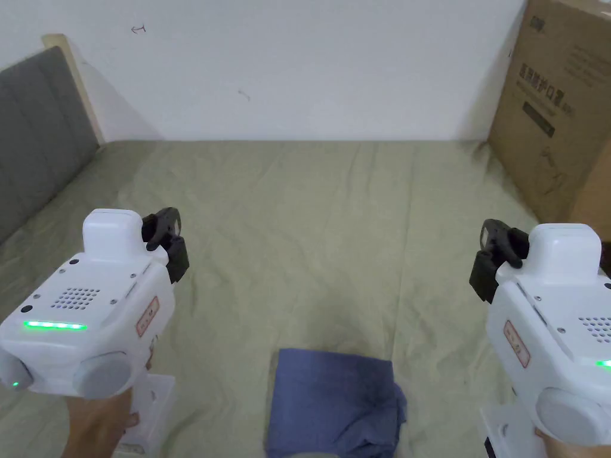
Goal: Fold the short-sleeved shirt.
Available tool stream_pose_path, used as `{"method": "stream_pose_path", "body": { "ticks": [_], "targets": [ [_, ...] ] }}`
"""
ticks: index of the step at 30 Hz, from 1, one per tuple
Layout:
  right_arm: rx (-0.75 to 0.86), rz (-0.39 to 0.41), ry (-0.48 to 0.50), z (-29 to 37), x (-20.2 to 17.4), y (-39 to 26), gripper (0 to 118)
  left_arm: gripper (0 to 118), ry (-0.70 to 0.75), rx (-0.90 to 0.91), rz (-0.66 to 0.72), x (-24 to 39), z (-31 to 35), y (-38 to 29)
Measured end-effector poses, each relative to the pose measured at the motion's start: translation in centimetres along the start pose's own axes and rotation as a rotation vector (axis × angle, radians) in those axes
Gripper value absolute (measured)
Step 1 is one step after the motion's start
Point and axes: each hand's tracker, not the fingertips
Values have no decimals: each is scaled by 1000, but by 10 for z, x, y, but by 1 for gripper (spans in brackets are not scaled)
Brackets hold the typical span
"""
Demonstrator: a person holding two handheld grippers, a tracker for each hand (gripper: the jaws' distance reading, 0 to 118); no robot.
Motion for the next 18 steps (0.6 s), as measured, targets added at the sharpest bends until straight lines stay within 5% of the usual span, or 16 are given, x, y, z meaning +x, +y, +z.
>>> {"method": "stream_pose_path", "body": {
  "ticks": [18],
  "targets": [
    [-66, 3, 8, -25, -22, -37, 0, 0, 14, -34, 47, -8, -5, -16]
  ]
}}
